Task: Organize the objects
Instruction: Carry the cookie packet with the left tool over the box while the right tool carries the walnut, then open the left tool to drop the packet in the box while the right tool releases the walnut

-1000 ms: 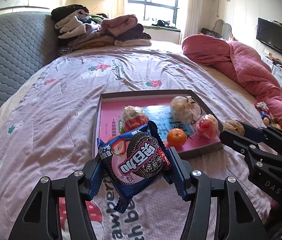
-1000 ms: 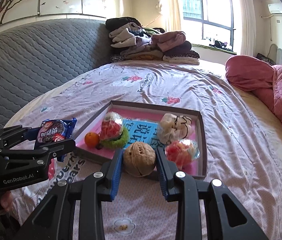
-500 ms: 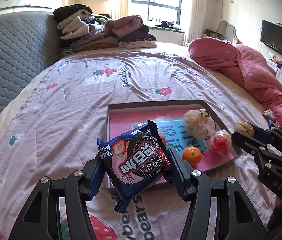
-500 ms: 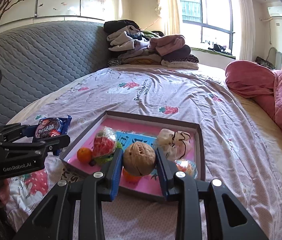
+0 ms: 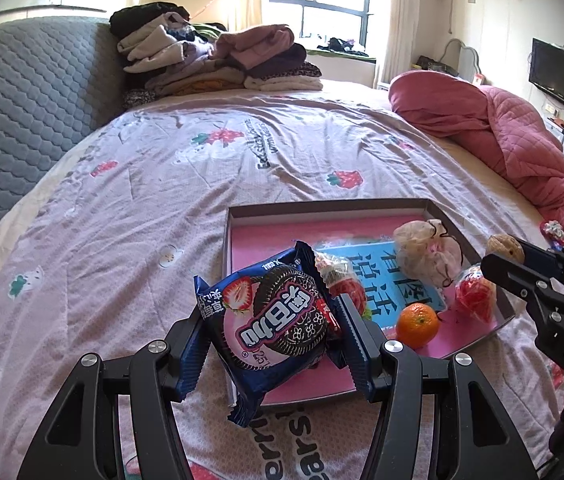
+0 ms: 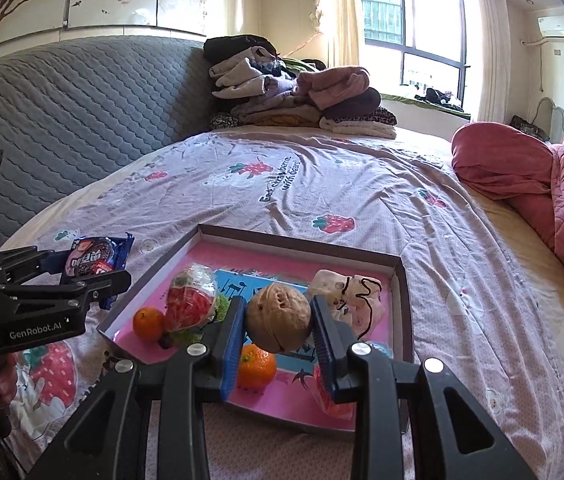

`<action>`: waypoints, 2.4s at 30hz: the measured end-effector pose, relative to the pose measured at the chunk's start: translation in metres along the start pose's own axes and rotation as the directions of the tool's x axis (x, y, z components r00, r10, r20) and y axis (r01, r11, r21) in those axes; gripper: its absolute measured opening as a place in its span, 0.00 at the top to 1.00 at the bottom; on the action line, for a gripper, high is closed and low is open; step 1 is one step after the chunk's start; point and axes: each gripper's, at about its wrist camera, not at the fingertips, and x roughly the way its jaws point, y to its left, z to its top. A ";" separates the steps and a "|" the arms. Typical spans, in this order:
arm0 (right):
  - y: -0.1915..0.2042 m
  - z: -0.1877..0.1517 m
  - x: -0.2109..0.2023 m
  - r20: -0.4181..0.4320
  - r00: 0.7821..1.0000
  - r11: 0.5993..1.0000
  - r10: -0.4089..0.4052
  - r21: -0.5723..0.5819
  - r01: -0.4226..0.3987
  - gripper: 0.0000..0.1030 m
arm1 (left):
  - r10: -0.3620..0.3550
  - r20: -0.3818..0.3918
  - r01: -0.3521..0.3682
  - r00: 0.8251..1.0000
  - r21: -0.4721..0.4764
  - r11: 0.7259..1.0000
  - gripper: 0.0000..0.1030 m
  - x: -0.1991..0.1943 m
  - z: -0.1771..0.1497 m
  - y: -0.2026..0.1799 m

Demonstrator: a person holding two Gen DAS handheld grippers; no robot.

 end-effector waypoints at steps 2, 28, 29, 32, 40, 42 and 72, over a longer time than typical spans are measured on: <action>0.001 -0.001 0.004 -0.007 1.000 1.000 -0.003 -0.004 0.003 0.68 | -0.003 -0.009 0.003 1.000 0.000 1.000 0.41 0.006 -0.004 -0.001; -0.001 -0.020 0.064 -0.109 0.993 0.999 -0.040 -0.020 0.038 0.68 | -0.037 -0.063 0.041 0.997 0.065 0.997 0.41 0.038 -0.029 -0.023; -0.001 -0.020 0.065 -0.110 0.993 0.999 -0.043 -0.022 0.041 0.68 | -0.035 -0.061 0.039 0.998 0.069 0.997 0.41 0.038 -0.029 -0.024; -0.001 -0.019 0.069 -0.117 0.992 0.999 -0.047 -0.026 0.044 0.68 | -0.047 -0.065 0.051 0.997 0.072 0.996 0.41 0.038 -0.031 -0.026; -0.006 -0.024 0.083 -0.163 0.985 0.998 -0.058 -0.020 0.056 0.68 | -0.049 -0.058 0.053 0.997 0.083 0.995 0.41 0.039 -0.032 -0.029; -0.008 -0.024 0.084 -0.167 0.984 0.998 -0.058 -0.017 0.056 0.68 | -0.045 -0.056 0.050 0.997 0.088 0.995 0.41 0.040 -0.032 -0.030; -0.019 -0.026 0.091 -0.214 0.973 0.997 -0.081 -0.012 0.080 0.68 | -0.067 -0.056 0.070 0.996 0.061 0.996 0.37 0.041 -0.036 -0.029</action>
